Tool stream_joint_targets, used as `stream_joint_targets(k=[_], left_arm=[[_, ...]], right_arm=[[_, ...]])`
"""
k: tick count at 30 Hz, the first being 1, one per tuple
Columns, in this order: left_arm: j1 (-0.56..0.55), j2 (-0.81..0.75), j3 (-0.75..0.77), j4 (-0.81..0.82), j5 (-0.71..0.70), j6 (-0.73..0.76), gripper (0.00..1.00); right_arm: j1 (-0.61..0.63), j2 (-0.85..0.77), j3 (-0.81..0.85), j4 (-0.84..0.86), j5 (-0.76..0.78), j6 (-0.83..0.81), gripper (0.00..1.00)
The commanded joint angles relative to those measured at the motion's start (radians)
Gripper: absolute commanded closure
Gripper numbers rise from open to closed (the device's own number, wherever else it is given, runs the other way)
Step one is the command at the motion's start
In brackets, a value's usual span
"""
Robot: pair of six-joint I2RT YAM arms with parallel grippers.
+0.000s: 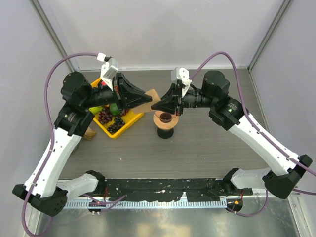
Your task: Place the coffee filter in the dripper
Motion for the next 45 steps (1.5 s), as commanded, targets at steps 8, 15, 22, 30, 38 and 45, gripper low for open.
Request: stream_joint_targets(k=[8,15,22,30,38,45], left_arm=[[0.028,-0.04,0.035,-0.04,-0.025,0.027,1.0],[0.05,-0.019,0.087,-0.166,0.029,0.125,1.0],[0.119,0.008,0.185,-0.549,0.187,0.384,0.41],[0.061,0.02,0.173,-0.609,0.181,0.487,0.44],[0.009,0.034,0.165,-0.661,0.152,0.547,0.4],[-0.099,0.067,0.156,-0.643,0.037,0.555,0.4]], right_arm=[[-0.034,-0.109,-0.085,-0.071,-0.031,0.015,0.95],[-0.08,-0.105,-0.071,-0.132,-0.075,0.0,0.95],[-0.109,-0.116,-0.045,-0.242,-0.144,-0.104,0.95],[-0.093,-0.075,0.044,-0.448,-0.197,-0.301,0.95],[-0.069,-0.064,0.064,-0.483,-0.186,-0.325,0.95],[-0.037,-0.052,0.084,-0.471,-0.169,-0.328,0.95]])
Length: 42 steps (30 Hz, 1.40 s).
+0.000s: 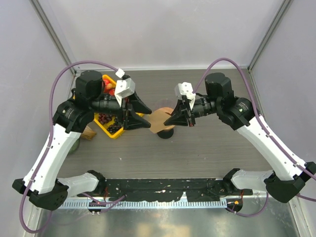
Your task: Place the coffee filter in the dripper
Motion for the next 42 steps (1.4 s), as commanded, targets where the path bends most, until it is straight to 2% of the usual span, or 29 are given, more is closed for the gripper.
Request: stream_joint_targets(k=[1,2,4,6,8,13,17,24,25,27,28,33,42], left_arm=[[-0.06,0.025,0.0,0.016,-0.074,0.021,0.43],[-0.069,0.03,0.001,0.017,-0.078,0.021,0.53],[-0.068,0.034,0.004,0.013,-0.08,0.023,0.81],[-0.063,0.025,0.006,-0.016,-0.086,0.055,1.0],[-0.046,0.016,0.003,-0.041,-0.076,0.073,1.0],[0.073,-0.019,-0.034,0.018,0.007,0.018,1.0],[0.089,-0.019,-0.009,-0.068,0.023,0.096,1.0],[0.118,-0.052,-0.049,-0.035,0.061,0.077,1.0],[0.126,-0.05,-0.045,-0.038,0.082,0.07,0.97],[0.129,-0.046,-0.029,-0.061,0.115,0.093,0.71],[0.124,-0.05,-0.032,-0.059,0.116,0.099,0.65],[0.078,-0.062,-0.055,-0.021,0.047,0.11,0.66],[0.034,-0.052,-0.068,-0.016,0.01,0.129,0.67]], right_arm=[[0.024,0.005,0.047,0.019,0.005,-0.008,0.95],[0.025,0.005,0.048,0.024,0.007,-0.006,0.95],[0.025,0.005,0.05,0.022,0.013,-0.003,0.95],[0.025,0.002,0.047,0.011,0.025,-0.009,0.95],[0.025,-0.002,0.042,-0.005,0.034,-0.011,0.95],[0.013,-0.013,0.028,-0.036,0.05,-0.021,0.95],[0.004,-0.018,0.024,-0.036,0.054,-0.018,0.95],[-0.004,-0.024,0.025,-0.045,0.044,-0.024,0.95],[-0.004,-0.024,0.027,-0.044,0.039,-0.024,0.95],[-0.004,-0.027,0.027,-0.047,0.036,-0.024,0.95],[-0.004,-0.028,0.025,-0.052,0.033,-0.037,0.95],[-0.002,-0.021,0.031,-0.068,-0.004,-0.06,0.95],[0.005,-0.016,0.036,-0.085,-0.015,-0.077,0.95]])
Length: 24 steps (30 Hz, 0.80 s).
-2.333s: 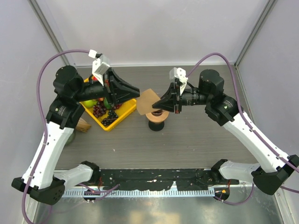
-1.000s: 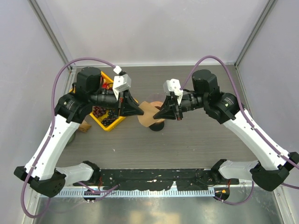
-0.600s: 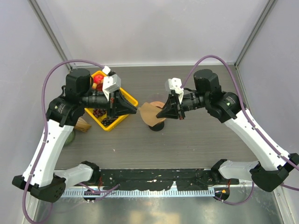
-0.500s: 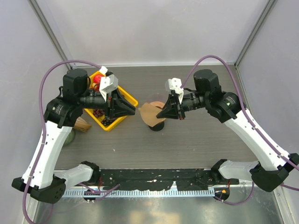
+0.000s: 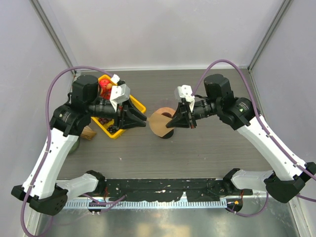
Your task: Place the coffee filter in the dripper
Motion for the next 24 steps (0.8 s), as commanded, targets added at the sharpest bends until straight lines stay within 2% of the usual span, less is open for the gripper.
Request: stream_joint_targets(k=[1,6,14,24], left_arm=[[-0.013,-0.003,-0.001,0.034,-0.014,0.024,0.67],[-0.013,0.003,0.001,0.038,-0.01,0.033,0.77],[-0.013,0.021,0.01,0.042,-0.031,0.024,0.76],[-0.03,0.026,0.009,0.042,0.041,0.036,0.8]], right_arm=[[0.006,-0.02,0.032,0.004,-0.031,-0.023,0.95],[0.011,-0.019,0.034,-0.005,-0.032,-0.035,0.95],[0.019,-0.016,0.039,-0.021,-0.031,-0.058,0.95],[0.023,0.001,0.046,0.015,-0.011,-0.024,0.95]])
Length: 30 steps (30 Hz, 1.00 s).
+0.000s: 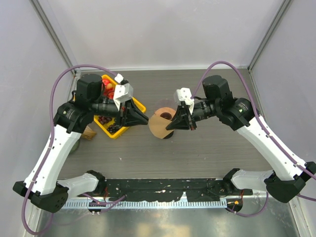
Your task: Place the coffee filter in the dripper
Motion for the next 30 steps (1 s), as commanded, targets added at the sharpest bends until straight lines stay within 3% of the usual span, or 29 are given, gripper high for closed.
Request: stream_joint_targets(k=[1,9,16,24,30], left_arm=[[-0.023,-0.006,0.008,0.037,0.053,0.018,0.81],[-0.045,-0.01,-0.009,0.038,0.048,0.021,0.85],[-0.054,-0.014,-0.023,0.069,0.07,0.009,0.68],[-0.08,-0.011,-0.032,0.139,0.041,-0.048,0.76],[-0.082,-0.016,-0.046,0.204,-0.013,-0.14,0.71]], right_arm=[[0.006,0.001,0.046,0.056,0.001,0.034,0.95],[0.006,0.006,0.043,0.096,0.004,0.075,0.95],[0.006,0.015,0.038,0.11,0.016,0.094,0.95],[0.006,0.032,0.035,0.139,0.013,0.111,0.95],[0.006,0.032,0.024,0.142,0.021,0.103,0.95]])
